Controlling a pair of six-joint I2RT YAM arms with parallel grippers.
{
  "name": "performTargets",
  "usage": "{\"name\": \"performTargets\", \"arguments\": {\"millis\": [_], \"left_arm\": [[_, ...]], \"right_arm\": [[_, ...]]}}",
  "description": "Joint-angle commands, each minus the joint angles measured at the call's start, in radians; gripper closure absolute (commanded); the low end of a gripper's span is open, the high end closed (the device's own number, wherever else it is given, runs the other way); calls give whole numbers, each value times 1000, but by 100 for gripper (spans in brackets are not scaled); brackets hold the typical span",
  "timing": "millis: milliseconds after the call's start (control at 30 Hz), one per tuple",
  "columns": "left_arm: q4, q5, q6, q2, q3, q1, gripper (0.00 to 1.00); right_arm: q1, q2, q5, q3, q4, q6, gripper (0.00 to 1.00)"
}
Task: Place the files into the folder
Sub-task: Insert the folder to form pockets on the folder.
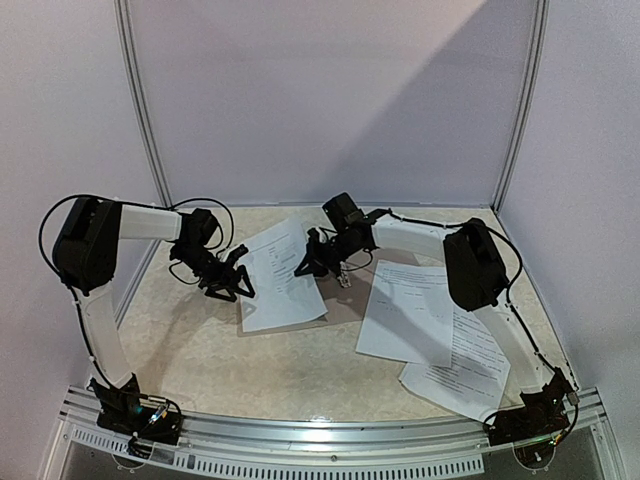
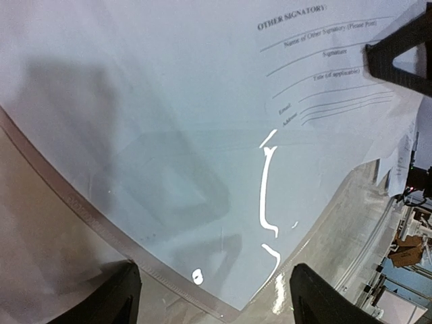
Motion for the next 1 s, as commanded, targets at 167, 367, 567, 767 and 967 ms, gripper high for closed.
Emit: {"name": "performTargets", "arguments": {"millis": [167,367,567,767,967], "left_arm": [[-25,-72,-3,-3,-31,19,22],[-23,-74,-4,-2,-32,19,22],[-25,-67,-7,6,-34,19,22],[-22,-65,-7,4,-34,19,22],[-22,-64,-7,3,-34,19,22]], "right_arm": [[11,28,-16,33,-58,-1,100],[32,20,7,-12,0,67,100],[33,-56,58,-208,176,217,100],[34,-90,111,-214,152,218,88],[34,-99,162,-165,35,141,73]]}}
